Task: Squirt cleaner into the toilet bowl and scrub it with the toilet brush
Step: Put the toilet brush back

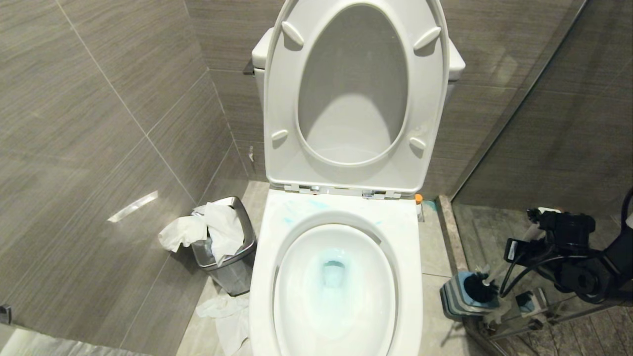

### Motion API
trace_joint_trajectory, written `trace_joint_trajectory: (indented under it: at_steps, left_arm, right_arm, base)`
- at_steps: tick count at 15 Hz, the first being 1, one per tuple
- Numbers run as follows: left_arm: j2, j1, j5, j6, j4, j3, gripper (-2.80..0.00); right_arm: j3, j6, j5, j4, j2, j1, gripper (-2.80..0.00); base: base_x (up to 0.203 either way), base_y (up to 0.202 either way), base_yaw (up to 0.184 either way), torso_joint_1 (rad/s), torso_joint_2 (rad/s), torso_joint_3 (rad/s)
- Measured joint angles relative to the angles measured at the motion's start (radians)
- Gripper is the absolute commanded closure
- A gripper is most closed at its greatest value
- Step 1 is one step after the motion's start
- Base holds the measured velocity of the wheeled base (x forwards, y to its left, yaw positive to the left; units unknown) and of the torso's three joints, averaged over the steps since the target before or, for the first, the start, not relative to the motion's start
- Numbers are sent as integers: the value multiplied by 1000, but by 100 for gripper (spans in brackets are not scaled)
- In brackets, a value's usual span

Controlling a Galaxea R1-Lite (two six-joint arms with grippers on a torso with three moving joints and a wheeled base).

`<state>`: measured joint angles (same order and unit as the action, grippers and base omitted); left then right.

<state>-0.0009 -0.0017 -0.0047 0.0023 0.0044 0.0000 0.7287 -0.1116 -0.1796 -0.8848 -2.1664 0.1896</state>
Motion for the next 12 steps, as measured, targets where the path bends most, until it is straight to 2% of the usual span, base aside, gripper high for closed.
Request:
trace_joint_trajectory:
  at_steps: [1, 7, 12]
  left_arm:
    - [0, 0, 0, 0, 0, 0, 0]
    - [0, 0, 0, 0, 0, 0, 0]
    - [0, 0, 0, 0, 0, 0, 0]
  right_arm:
    - [-5, 3, 3, 0, 0, 0, -280]
    - [-39, 21, 10, -3, 23, 0, -280]
    - [-183, 24, 57, -3, 137, -1, -280]
  base:
    - [0, 0, 0, 0, 0, 0]
    - [0, 0, 0, 0, 0, 0]
    - [0, 0, 0, 0, 0, 0]
